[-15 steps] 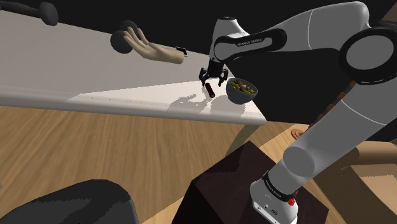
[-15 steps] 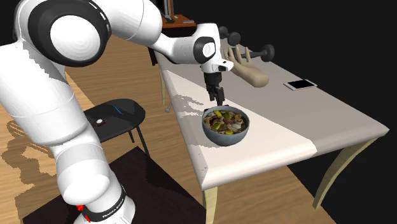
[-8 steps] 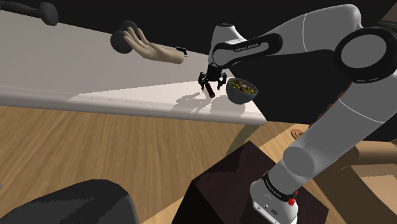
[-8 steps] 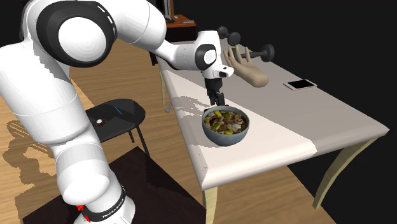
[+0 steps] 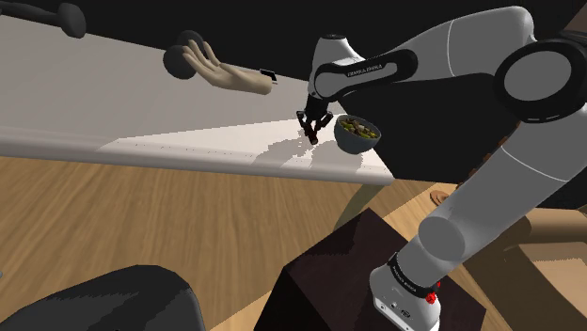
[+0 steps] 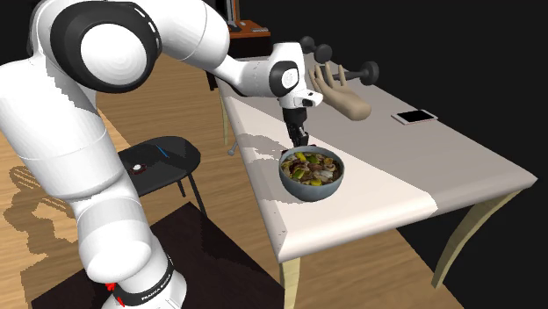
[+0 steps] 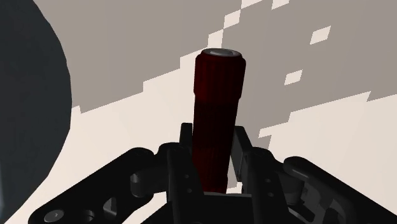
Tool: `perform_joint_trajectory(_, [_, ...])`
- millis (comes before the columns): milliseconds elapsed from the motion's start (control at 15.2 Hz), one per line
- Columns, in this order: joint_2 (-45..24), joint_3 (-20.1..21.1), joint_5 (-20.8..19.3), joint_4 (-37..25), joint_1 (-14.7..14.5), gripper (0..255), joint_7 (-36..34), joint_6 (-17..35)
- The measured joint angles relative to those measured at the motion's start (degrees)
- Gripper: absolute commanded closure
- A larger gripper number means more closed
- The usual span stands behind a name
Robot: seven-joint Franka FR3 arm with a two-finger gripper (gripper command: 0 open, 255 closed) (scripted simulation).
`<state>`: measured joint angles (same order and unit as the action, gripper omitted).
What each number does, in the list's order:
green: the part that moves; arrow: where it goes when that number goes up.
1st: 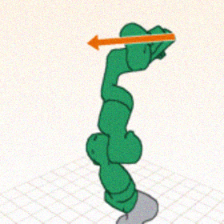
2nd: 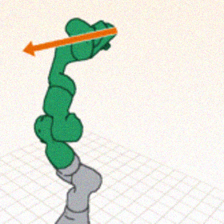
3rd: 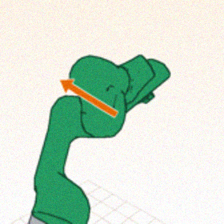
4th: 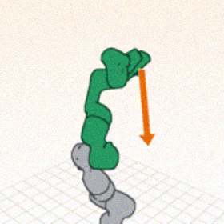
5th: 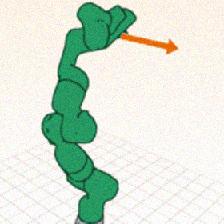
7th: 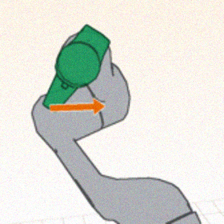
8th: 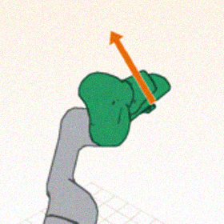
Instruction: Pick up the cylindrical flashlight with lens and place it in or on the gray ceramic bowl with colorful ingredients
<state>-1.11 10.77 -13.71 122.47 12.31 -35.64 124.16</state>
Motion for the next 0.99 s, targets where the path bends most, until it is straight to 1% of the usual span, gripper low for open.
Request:
perform_joint_trajectory(462, [0.14,0.01,0.09,-0.22,-0.01,255,0.1,-0.35])
perform_joint_trajectory(990, [2.46,0.07,1.34,-3.47,-0.07,255,1.68,-5.67])
